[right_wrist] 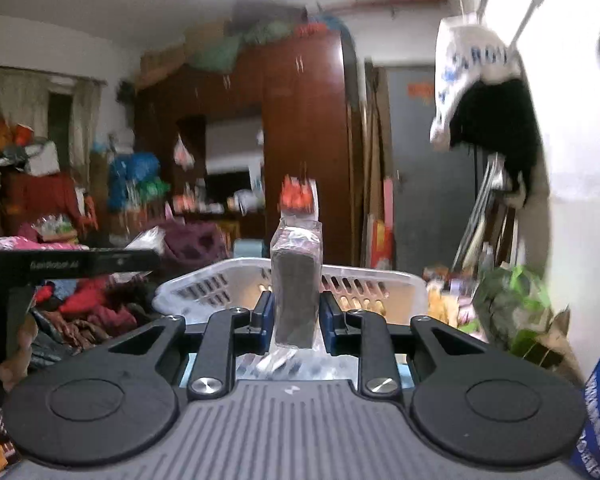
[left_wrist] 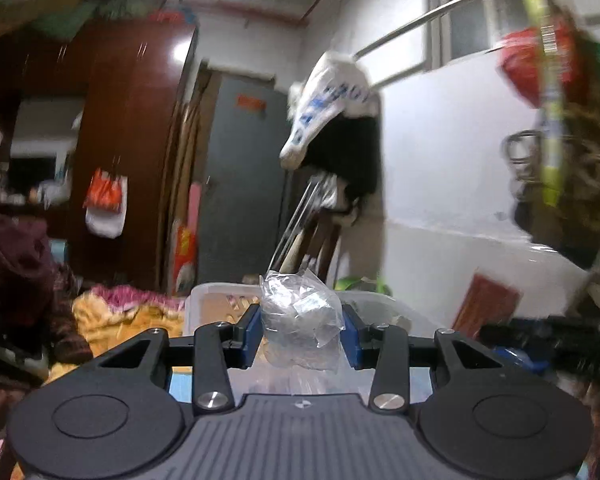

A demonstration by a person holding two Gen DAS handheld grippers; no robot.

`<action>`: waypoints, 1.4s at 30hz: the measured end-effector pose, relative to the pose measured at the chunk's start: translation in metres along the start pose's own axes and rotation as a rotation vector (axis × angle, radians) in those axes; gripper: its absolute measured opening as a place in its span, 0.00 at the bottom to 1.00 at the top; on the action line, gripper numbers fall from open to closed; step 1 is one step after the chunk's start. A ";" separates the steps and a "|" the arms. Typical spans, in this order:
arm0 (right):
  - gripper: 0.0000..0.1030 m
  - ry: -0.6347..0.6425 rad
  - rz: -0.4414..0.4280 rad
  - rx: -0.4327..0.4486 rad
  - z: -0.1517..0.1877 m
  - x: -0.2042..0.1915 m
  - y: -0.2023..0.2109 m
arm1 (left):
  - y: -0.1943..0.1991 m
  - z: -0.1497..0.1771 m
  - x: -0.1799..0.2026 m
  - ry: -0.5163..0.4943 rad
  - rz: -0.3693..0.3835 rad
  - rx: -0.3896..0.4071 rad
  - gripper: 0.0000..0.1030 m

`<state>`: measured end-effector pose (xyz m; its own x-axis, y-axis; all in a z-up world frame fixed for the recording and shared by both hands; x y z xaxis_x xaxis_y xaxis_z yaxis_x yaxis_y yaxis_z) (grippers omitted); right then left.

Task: Organize objects
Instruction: 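Lower both held items into the white basket and open both grippers, then grasp the clear bag with grey box in the right gripper while the left grasps the red bag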

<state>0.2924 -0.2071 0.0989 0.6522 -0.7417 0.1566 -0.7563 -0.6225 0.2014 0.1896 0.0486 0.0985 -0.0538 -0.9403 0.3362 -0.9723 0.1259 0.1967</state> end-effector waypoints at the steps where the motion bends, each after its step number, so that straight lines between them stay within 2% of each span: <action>1: 0.26 0.003 0.003 -0.037 -0.007 0.003 -0.018 | -0.018 -0.007 -0.001 0.006 -0.020 -0.029 0.44; 3: 0.26 0.024 0.036 -0.087 -0.014 0.004 -0.044 | -0.046 -0.013 -0.004 0.025 -0.057 -0.078 0.44; 5: 0.29 0.028 0.041 -0.112 -0.013 0.006 -0.058 | -0.065 -0.012 -0.008 0.034 -0.059 -0.123 0.45; 6: 0.34 0.025 0.032 -0.115 -0.013 0.007 -0.063 | -0.075 -0.010 -0.009 0.033 -0.061 -0.151 0.57; 7: 0.55 0.019 0.027 -0.114 -0.012 0.008 -0.063 | -0.080 -0.007 -0.010 0.029 -0.076 -0.171 0.68; 8: 0.80 0.009 0.030 -0.108 -0.011 0.009 -0.062 | -0.082 -0.005 -0.012 0.028 -0.097 -0.167 0.84; 9: 0.88 0.009 0.039 -0.088 -0.008 0.009 -0.055 | -0.079 -0.002 -0.014 0.030 -0.117 -0.147 0.86; 11: 1.00 0.016 0.064 -0.015 -0.001 0.005 -0.026 | -0.059 0.004 -0.017 0.037 -0.085 -0.119 0.86; 14: 1.00 -0.088 -0.009 0.036 0.027 -0.003 0.024 | -0.013 0.021 -0.019 0.034 -0.031 -0.081 0.90; 16: 1.00 -0.161 -0.065 0.061 0.057 -0.015 0.058 | 0.019 0.046 -0.019 0.000 -0.016 -0.078 0.90; 17: 1.00 -0.159 -0.093 0.076 0.073 -0.024 0.074 | 0.032 0.061 -0.019 -0.016 -0.012 -0.073 0.90; 19: 1.00 -0.144 -0.137 0.063 0.099 -0.039 0.090 | 0.056 0.090 -0.020 -0.035 -0.003 -0.061 0.90; 22: 0.99 -0.147 -0.169 0.032 0.121 -0.058 0.091 | 0.073 0.121 -0.024 -0.017 0.015 -0.075 0.90; 25: 0.95 -0.085 -0.140 0.009 0.122 -0.067 0.075 | 0.079 0.136 -0.029 -0.014 0.011 -0.068 0.90; 28: 0.93 -0.032 -0.113 0.001 0.115 -0.077 0.059 | 0.081 0.144 -0.028 -0.055 0.004 -0.066 0.90; 30: 0.88 0.003 -0.108 -0.034 0.115 -0.086 0.050 | 0.081 0.145 -0.029 -0.058 0.007 -0.062 0.90; 31: 0.77 0.015 -0.112 -0.050 0.117 -0.089 0.050 | 0.080 0.146 -0.027 -0.066 0.014 -0.062 0.90; 32: 0.60 0.019 -0.113 -0.067 0.119 -0.091 0.047 | 0.080 0.148 -0.028 -0.073 0.016 -0.063 0.90; 36: 0.52 0.008 -0.106 -0.026 0.124 -0.086 0.064 | 0.076 0.154 -0.024 -0.087 0.022 -0.069 0.90; 39: 0.52 0.028 -0.060 0.005 0.127 -0.083 0.083 | 0.072 0.162 -0.016 -0.103 0.035 -0.074 0.90; 42: 0.51 -0.006 -0.051 0.028 0.131 -0.071 0.099 | 0.065 0.167 -0.004 -0.129 0.041 -0.086 0.90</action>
<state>0.1642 -0.2489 -0.0190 0.6893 -0.7106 0.1410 -0.7236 -0.6658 0.1820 0.0890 0.0076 -0.0444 -0.1276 -0.9659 0.2255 -0.9459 0.1869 0.2653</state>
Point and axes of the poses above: each gripper's, at about its wrist camera, not at the fingertips, and y roughly against the way its jaws point, x to its right, z to its underside, the point moved 1 cm from there along -y, roughly the way its jaws point, and after that the axes turned 11 degrees about y, right-handed, at the moved point
